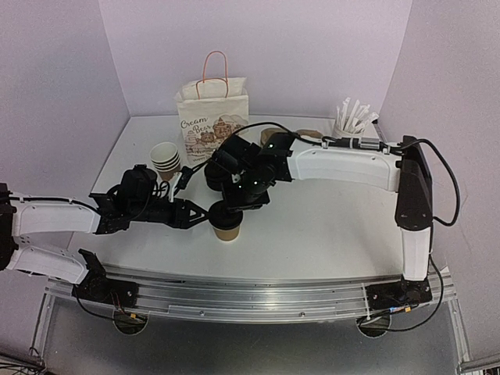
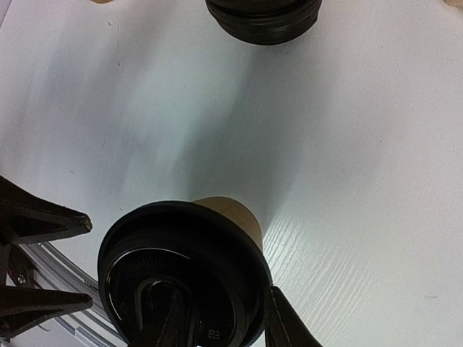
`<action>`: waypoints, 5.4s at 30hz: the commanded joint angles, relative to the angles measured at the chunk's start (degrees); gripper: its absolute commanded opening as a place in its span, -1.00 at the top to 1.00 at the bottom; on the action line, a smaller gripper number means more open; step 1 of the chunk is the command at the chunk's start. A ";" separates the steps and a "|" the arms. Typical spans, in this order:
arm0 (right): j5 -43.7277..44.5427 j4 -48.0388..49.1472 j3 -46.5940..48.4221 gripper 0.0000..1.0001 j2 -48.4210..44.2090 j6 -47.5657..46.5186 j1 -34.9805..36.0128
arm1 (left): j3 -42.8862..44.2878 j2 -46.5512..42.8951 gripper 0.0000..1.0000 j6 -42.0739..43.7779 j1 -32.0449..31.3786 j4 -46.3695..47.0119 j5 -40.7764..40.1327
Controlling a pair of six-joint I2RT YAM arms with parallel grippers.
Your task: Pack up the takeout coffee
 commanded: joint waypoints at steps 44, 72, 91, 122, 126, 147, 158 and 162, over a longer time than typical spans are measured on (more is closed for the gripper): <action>9.93 3.25 -5.85 0.34 -1.52 7.22 4.02 | -1.23 8.26 1.00 2.51 -3.57 4.18 -1.11; 13.97 5.99 -8.97 0.34 -3.69 7.20 5.67 | -6.07 -11.78 0.08 39.11 -9.72 1.90 8.07; 13.25 5.95 -7.52 0.34 -2.56 6.52 5.67 | -5.12 -5.96 0.00 70.52 -10.42 6.92 0.28; 12.85 5.96 -7.24 0.35 -2.15 5.99 5.67 | -11.61 0.74 0.32 93.05 -9.76 22.48 -5.26; 12.67 6.04 -7.07 0.35 -2.02 5.82 5.69 | -10.43 1.67 0.32 93.06 -9.33 22.17 -5.25; 12.78 6.04 -6.90 0.37 -1.86 4.78 5.67 | -8.15 4.82 0.30 95.22 -5.87 27.25 -5.99; 12.90 6.07 -6.68 0.38 -1.69 4.50 5.61 | -9.33 4.22 0.31 95.39 -5.85 30.44 -3.92; 12.98 6.06 -6.32 0.38 -1.49 4.34 5.66 | -8.68 5.12 0.33 95.36 -5.85 29.19 -2.41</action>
